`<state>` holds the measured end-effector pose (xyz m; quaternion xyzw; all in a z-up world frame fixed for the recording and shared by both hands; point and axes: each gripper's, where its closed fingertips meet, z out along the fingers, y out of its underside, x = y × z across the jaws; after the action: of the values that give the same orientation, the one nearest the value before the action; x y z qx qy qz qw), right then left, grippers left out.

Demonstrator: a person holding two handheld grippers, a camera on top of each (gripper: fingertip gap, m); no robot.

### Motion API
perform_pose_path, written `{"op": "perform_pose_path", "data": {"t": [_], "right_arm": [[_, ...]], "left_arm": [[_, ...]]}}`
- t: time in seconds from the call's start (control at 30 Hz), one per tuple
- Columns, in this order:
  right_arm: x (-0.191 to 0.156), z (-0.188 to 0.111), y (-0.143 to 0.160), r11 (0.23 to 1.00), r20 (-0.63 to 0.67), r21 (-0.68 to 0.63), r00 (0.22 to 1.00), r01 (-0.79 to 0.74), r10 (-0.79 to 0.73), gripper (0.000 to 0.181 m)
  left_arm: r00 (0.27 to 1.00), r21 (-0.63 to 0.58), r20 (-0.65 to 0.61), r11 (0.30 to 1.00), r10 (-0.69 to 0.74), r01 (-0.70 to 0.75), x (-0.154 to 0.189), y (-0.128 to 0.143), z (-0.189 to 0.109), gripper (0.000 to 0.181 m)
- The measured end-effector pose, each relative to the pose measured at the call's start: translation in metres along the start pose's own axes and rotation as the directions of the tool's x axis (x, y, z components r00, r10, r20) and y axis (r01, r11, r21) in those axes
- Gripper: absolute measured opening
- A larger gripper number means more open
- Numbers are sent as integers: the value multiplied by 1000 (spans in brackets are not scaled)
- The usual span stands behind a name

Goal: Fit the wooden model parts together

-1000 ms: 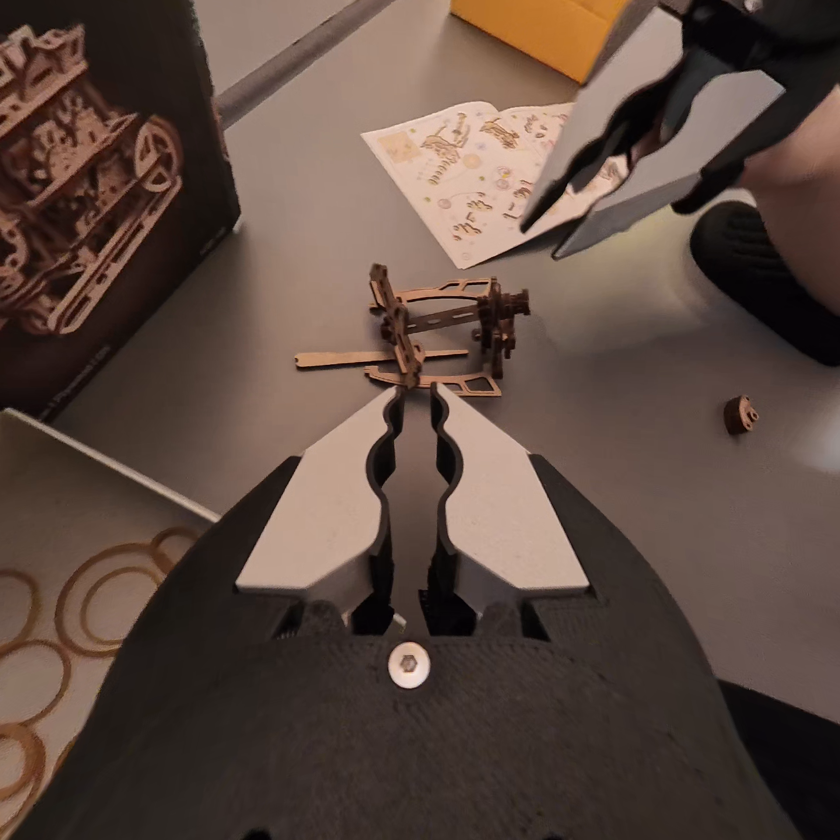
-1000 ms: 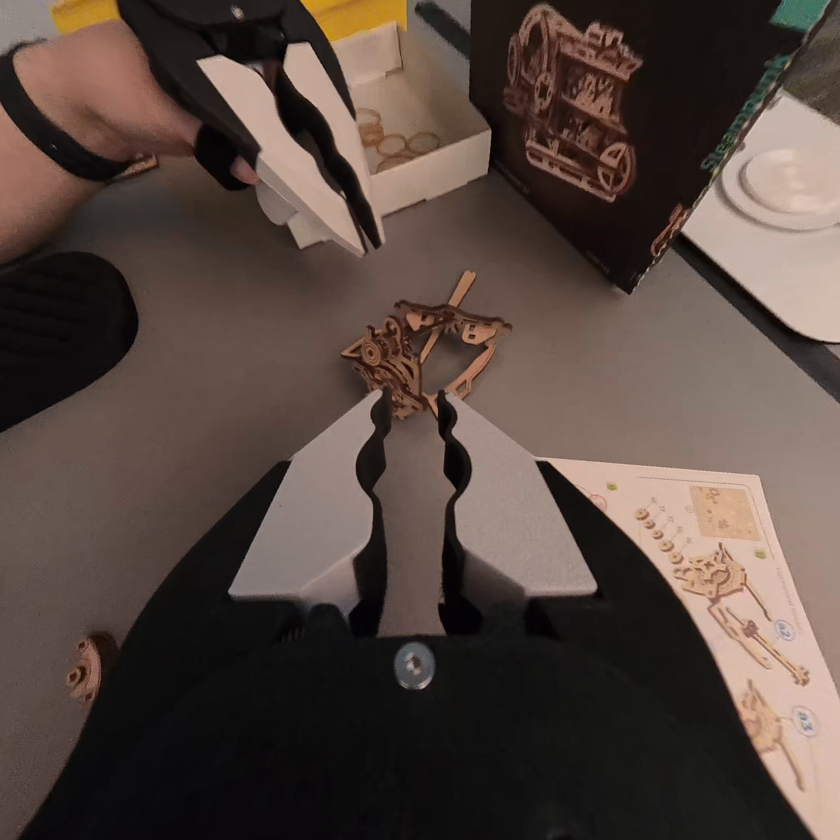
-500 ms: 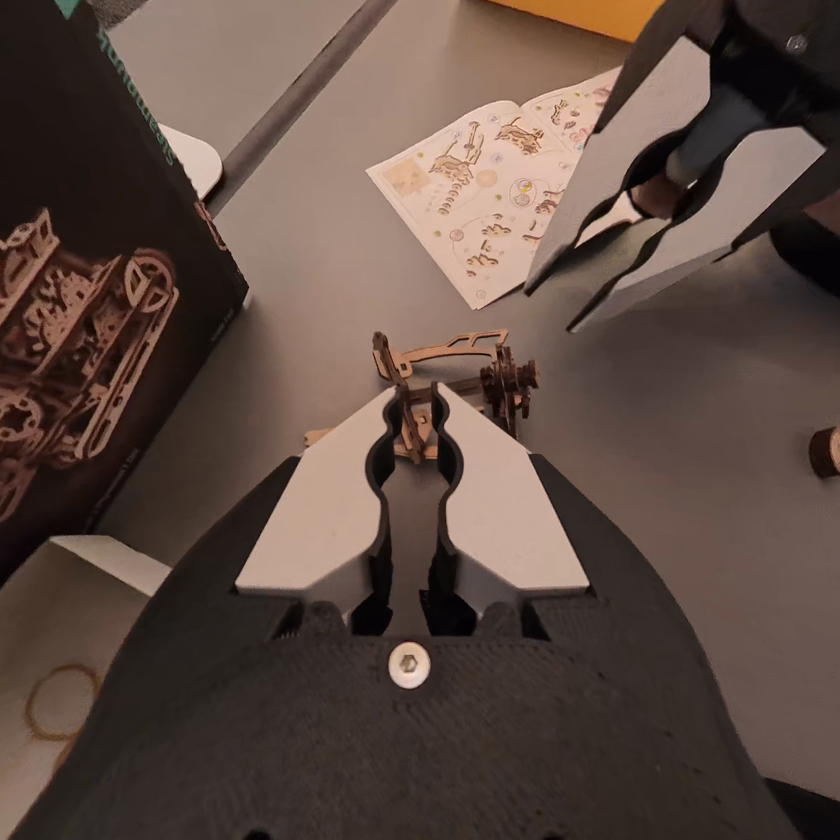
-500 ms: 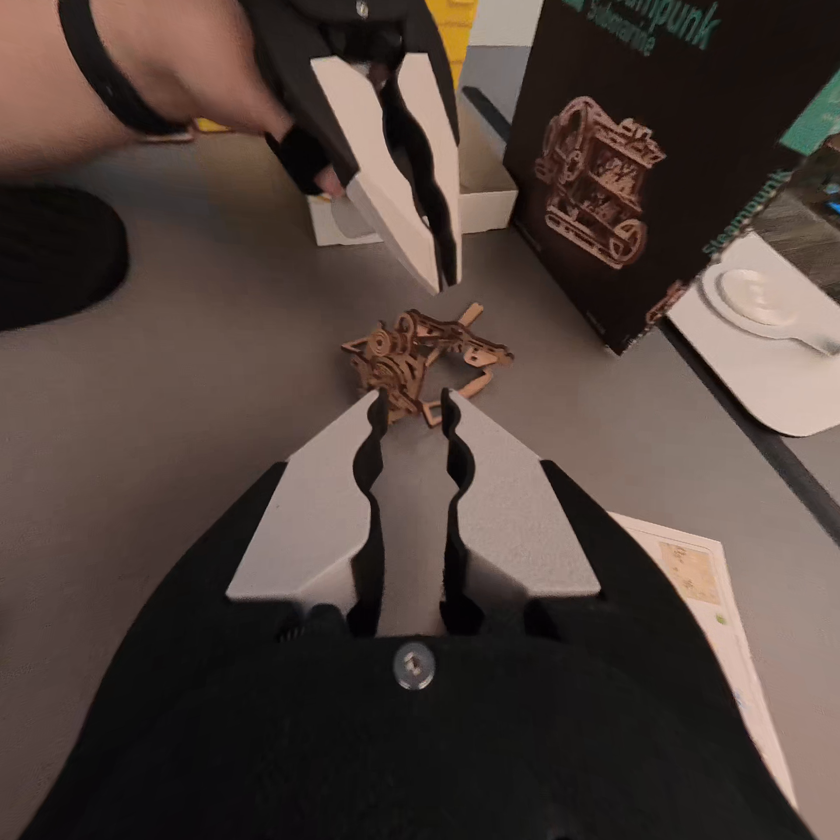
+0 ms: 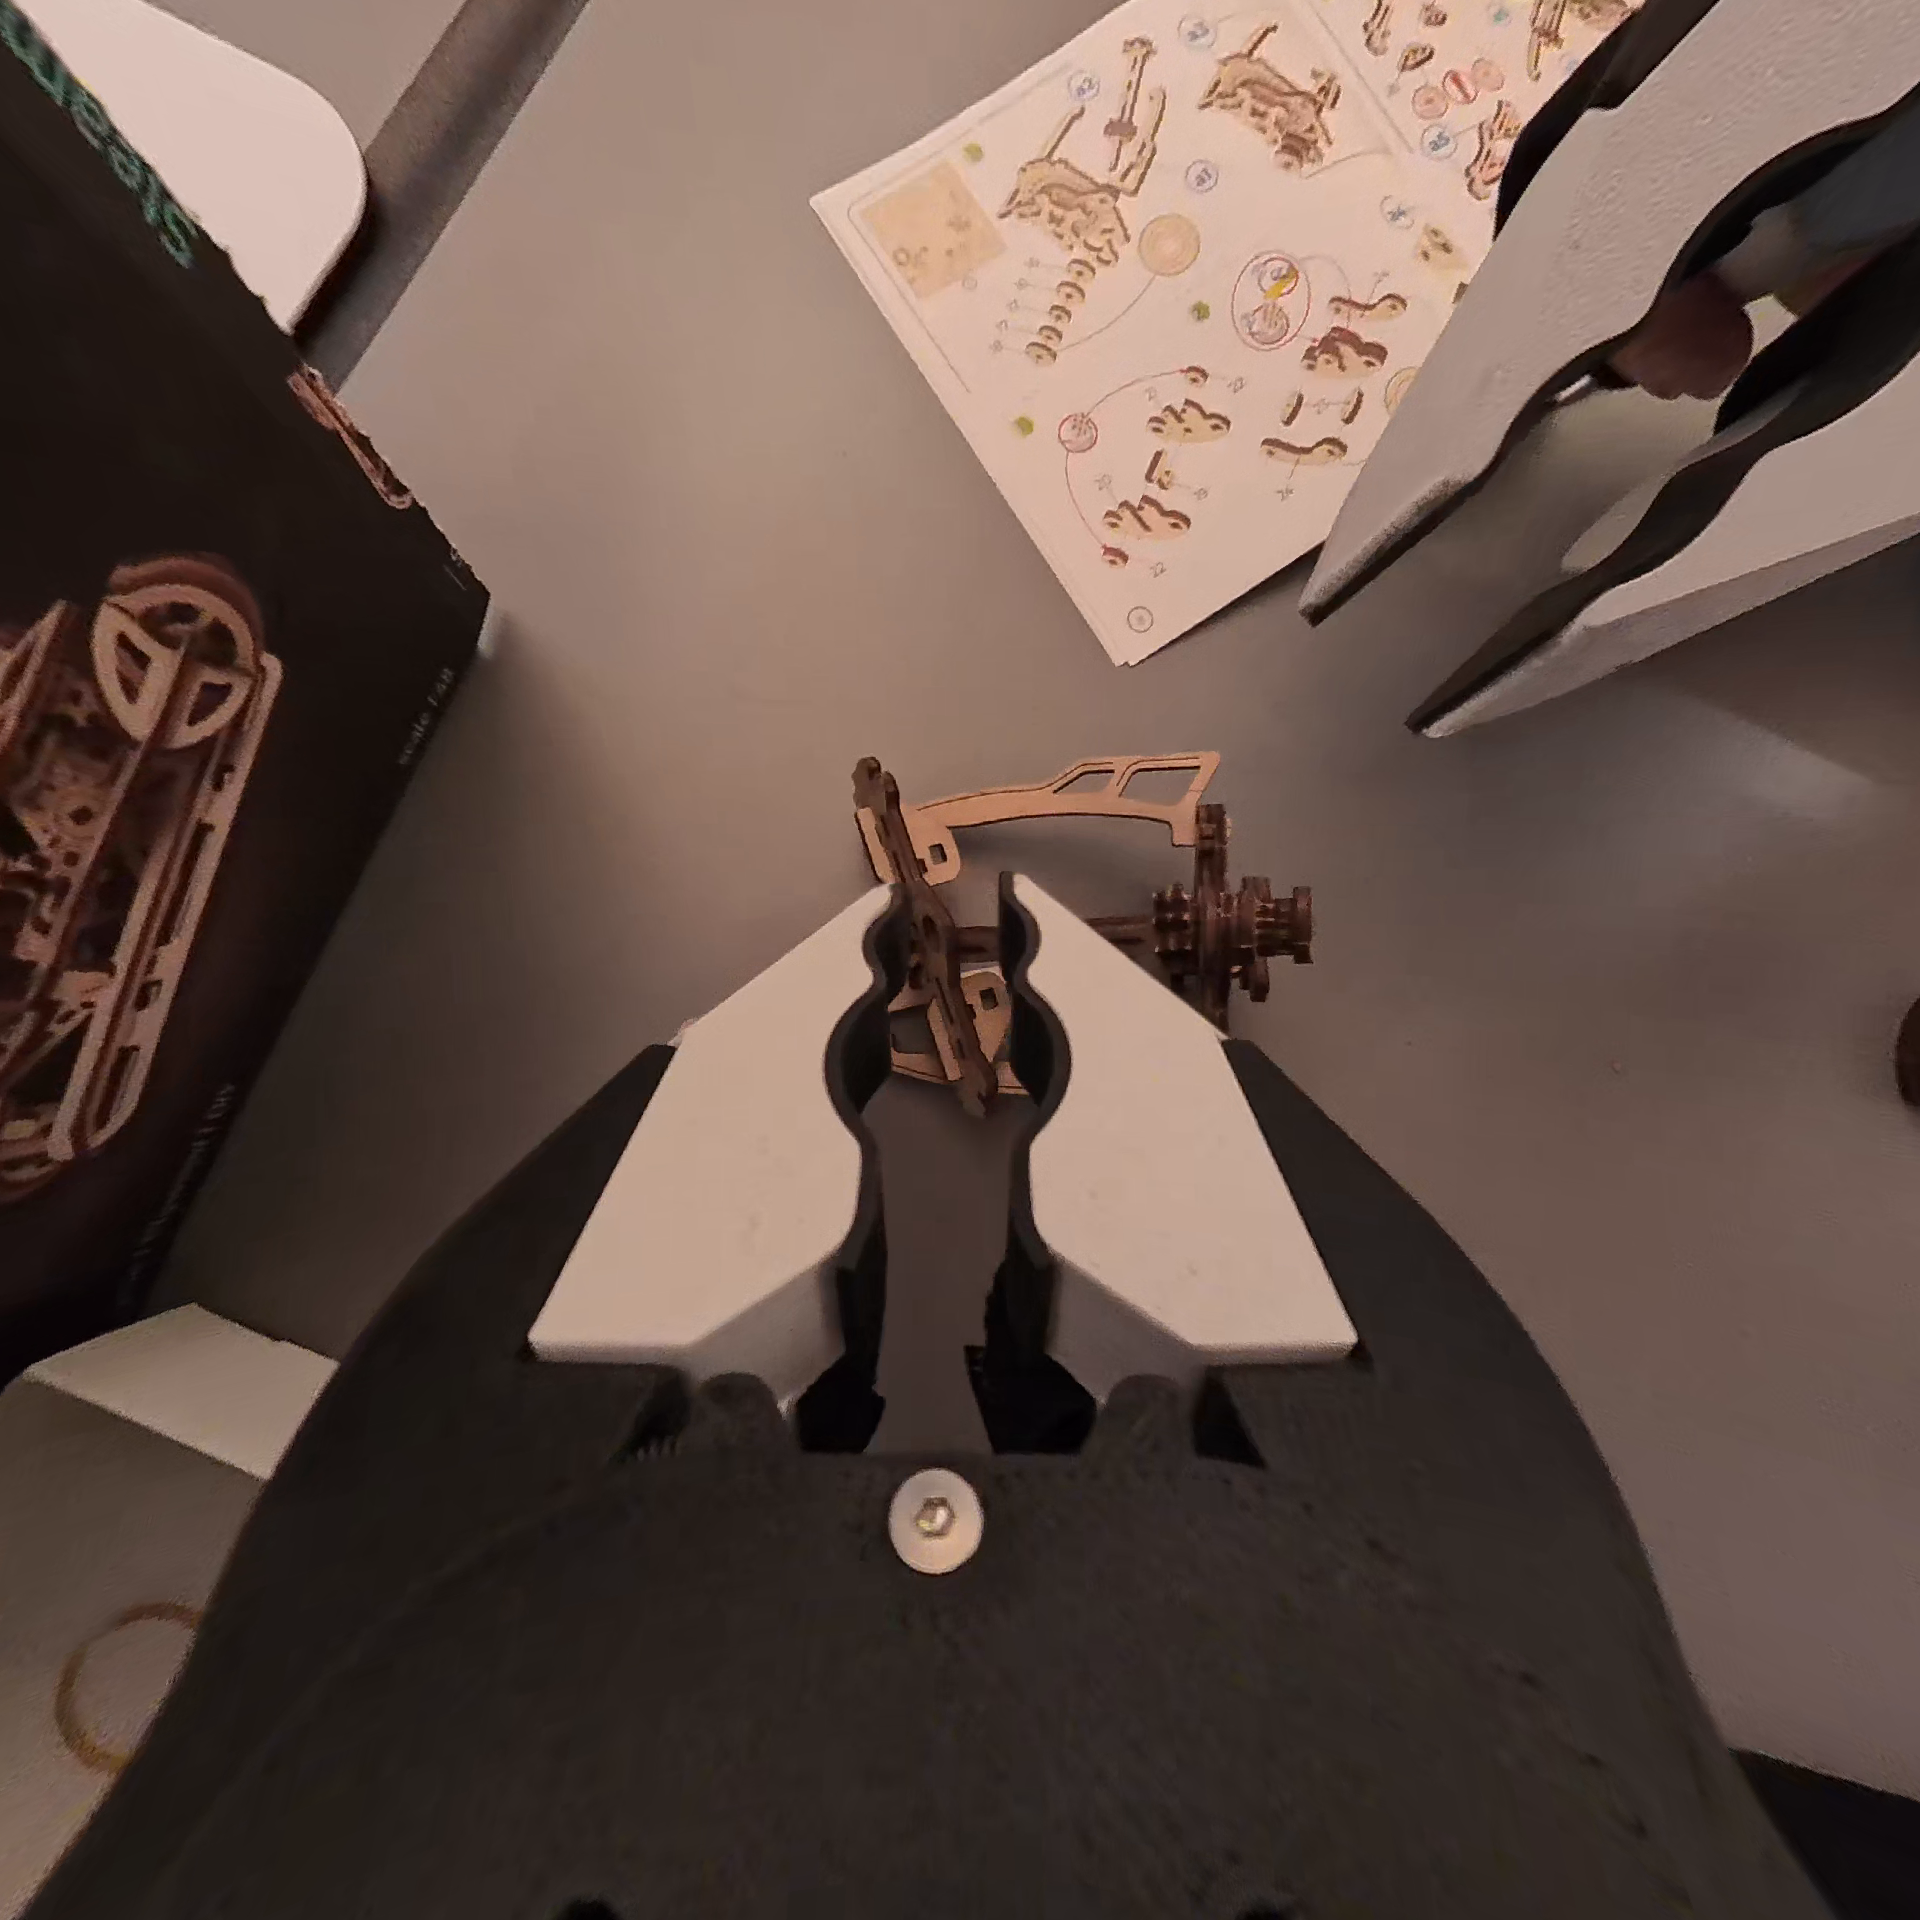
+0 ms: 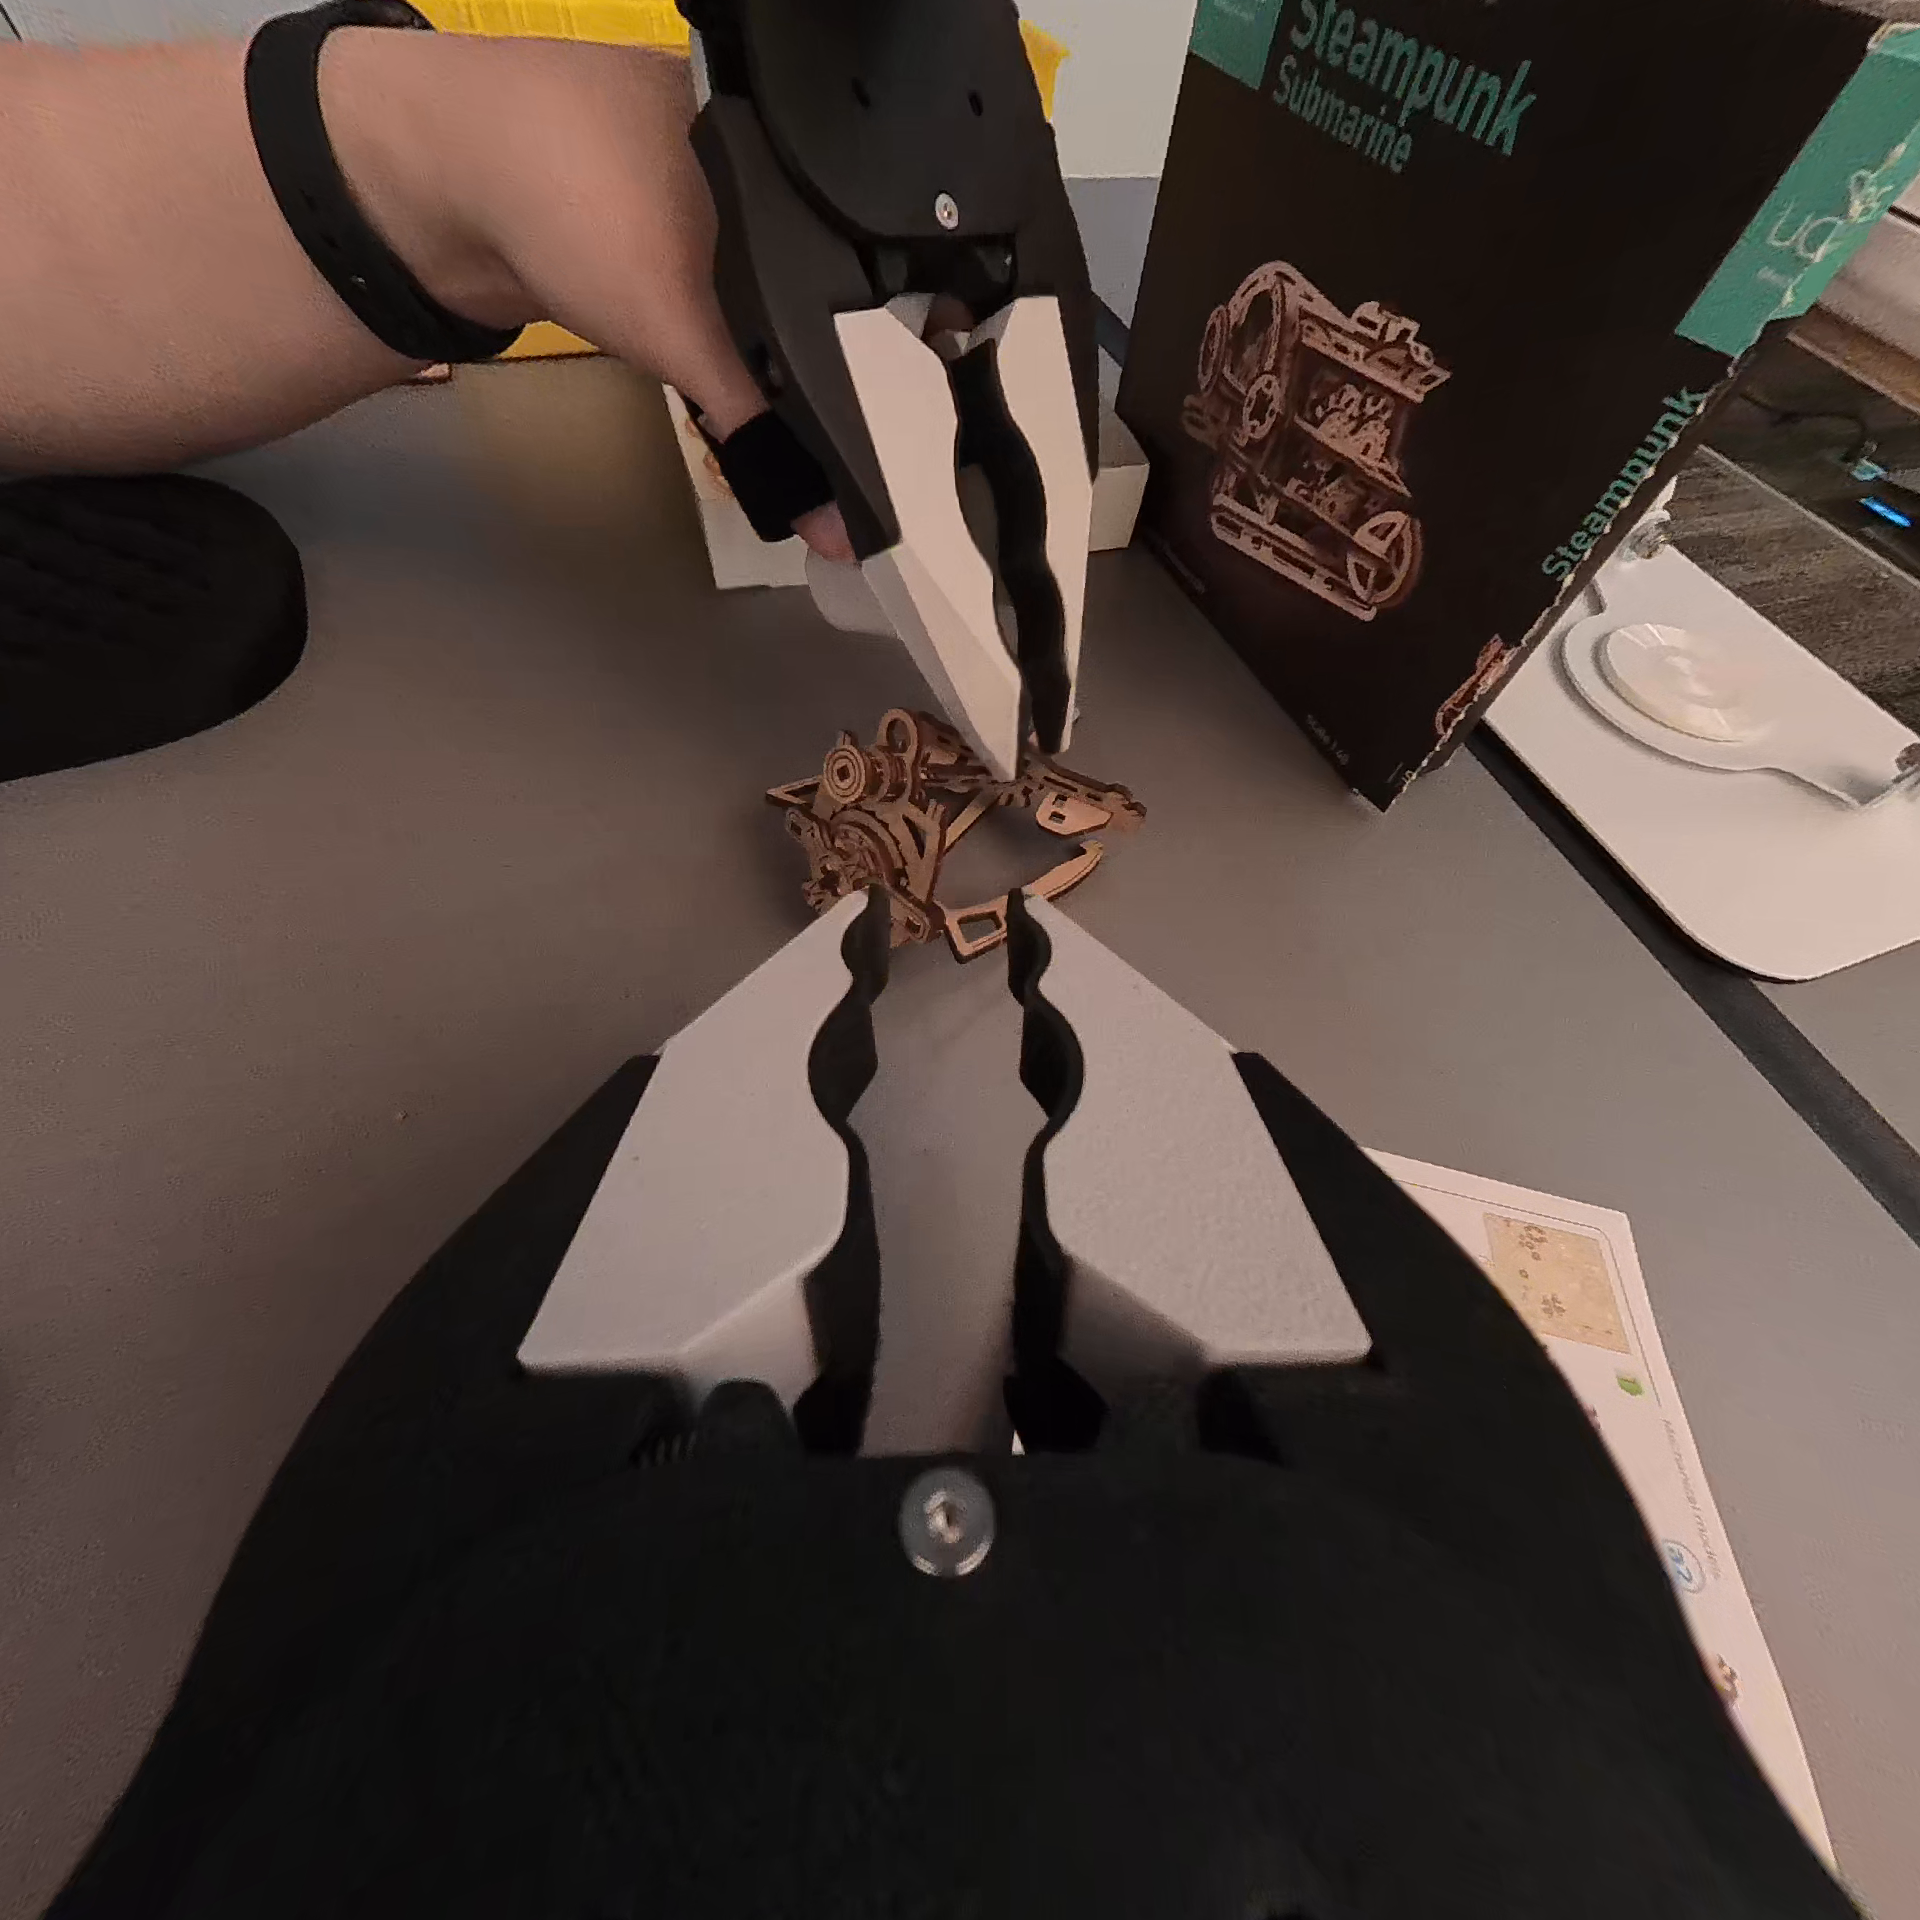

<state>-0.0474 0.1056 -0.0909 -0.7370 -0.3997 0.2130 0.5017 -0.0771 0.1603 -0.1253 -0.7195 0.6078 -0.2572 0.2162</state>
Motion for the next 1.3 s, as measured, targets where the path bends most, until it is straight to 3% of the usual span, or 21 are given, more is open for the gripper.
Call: {"op": "perform_pose_path", "data": {"t": [0.1, 0.17, 0.33, 0.53, 0.6, 0.7, 0.8, 0.93, 1.17, 1.3], "right_arm": [[1, -1, 1, 1000, -2, -3, 1000, -1, 1, 20], [1, -1, 1, 1000, -2, -8, 1000, 2, -2, 20], [3, -3, 1, 1000, -13, -5, 1000, 4, -4, 18], [6, -1, -3, 998, -19, 42, 999, -38, 39, 17], [10, -2, -5, 993, -23, 73, 995, -91, 93, 16], [14, -3, -10, 958, 37, 132, 967, -253, 251, 15], [7, -2, -15, 905, 176, 144, 911, -400, 374, 23], [-3, 5, -3, 926, 237, 82, 910, -368, 340, 24], [-5, 29, 3, 933, 271, 0, 898, -360, 346, 20], [-3, 32, 1, 908, 337, -32, 850, -418, 404, 19]], "left_arm": [[1000, -20, 14, 1000, 7, -7, -2, 4, 3, 11], [1000, -24, 15, 1000, 20, -20, -3, 6, 5, 0], [999, 27, 28, 999, 44, -45, -5, -4, -11, 0], [973, 173, -232, 983, -14, 55, 42, -37, -52, 0], [974, 168, -225, 985, -10, 49, 46, -35, -50, 0], [993, 136, -110, 991, 35, -20, 32, -27, -39, 0], [987, 111, -158, 994, 15, 2, 35, -23, -30, 0], [973, 85, -228, 994, -43, 64, 37, -17, -23, 0], [982, 49, -188, 998, -15, 25, 33, -12, -19, 0], [983, 53, -185, 998, -19, 29, 35, -12, -20, 0]]}}
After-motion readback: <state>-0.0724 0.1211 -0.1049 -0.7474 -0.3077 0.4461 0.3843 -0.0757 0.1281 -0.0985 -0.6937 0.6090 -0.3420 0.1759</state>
